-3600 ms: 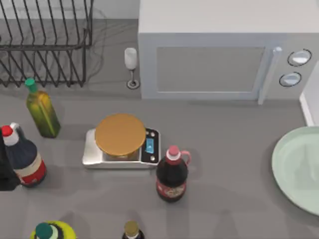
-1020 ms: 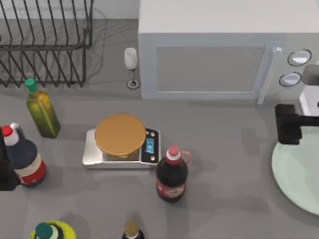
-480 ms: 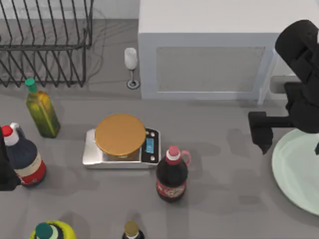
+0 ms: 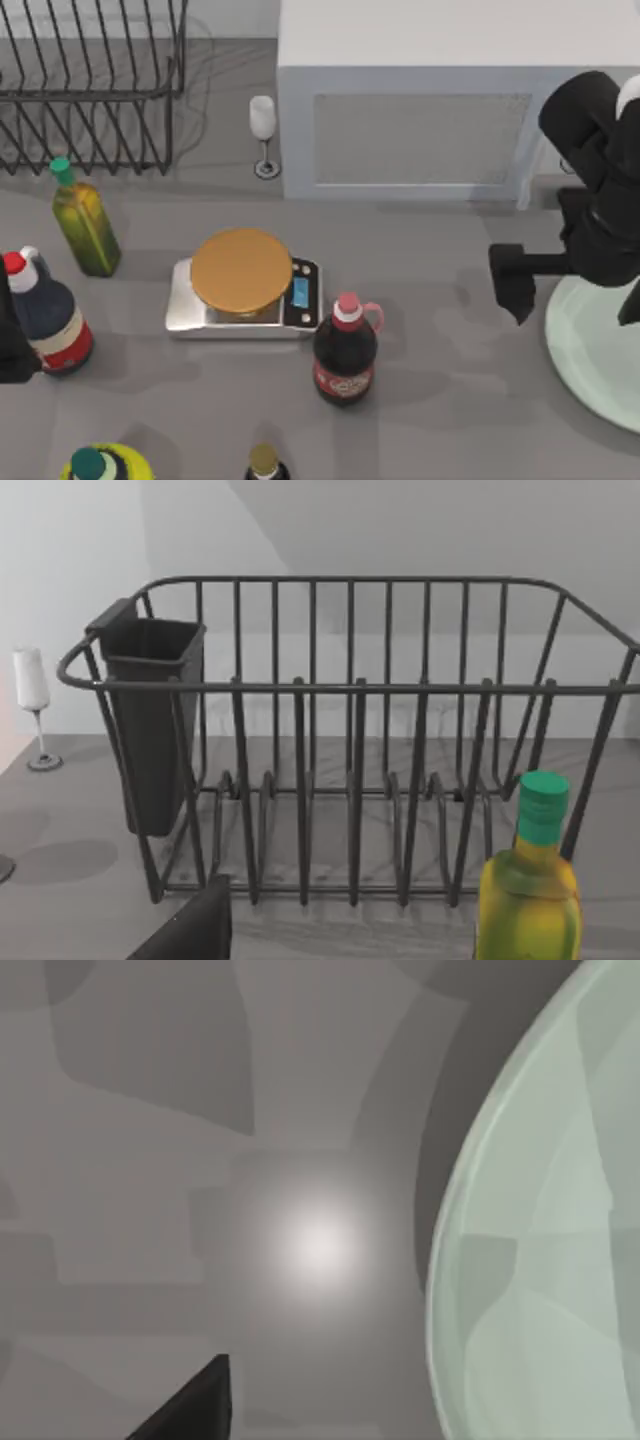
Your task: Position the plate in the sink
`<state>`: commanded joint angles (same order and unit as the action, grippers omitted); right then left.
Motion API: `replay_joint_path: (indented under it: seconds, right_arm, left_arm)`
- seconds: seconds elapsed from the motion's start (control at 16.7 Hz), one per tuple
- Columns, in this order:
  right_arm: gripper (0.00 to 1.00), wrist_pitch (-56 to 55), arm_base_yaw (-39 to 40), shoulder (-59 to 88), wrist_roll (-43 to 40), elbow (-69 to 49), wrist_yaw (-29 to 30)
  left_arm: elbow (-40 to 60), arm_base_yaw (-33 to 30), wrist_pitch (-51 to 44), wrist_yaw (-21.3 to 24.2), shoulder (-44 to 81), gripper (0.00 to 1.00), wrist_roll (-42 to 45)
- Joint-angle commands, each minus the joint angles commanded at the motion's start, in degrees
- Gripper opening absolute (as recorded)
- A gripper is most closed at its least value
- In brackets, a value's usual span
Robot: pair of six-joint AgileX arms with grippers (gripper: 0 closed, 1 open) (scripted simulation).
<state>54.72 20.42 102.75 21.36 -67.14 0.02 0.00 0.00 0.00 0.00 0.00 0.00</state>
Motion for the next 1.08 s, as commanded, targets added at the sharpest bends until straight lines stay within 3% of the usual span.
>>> replay_joint_path:
  seconds: [0.3, 0.66, 1.08]
  right_arm:
    - [1.00, -13.81, 0.25, 5.67, 0.21, 7.07, 0.03]
    - [1.00, -16.18, 0.31, 7.05, 0.26, 8.80, 0.04]
    - [0.47, -16.18, 0.31, 7.05, 0.26, 8.80, 0.04]
  left_arm:
    - [0.00, 0.00, 0.00, 0.00, 0.00, 1.00, 0.00]
    - [0.00, 0.00, 0.00, 0.00, 0.00, 1.00, 0.00]
    - [0.00, 0.00, 0.00, 0.00, 0.00, 1.00, 0.00]
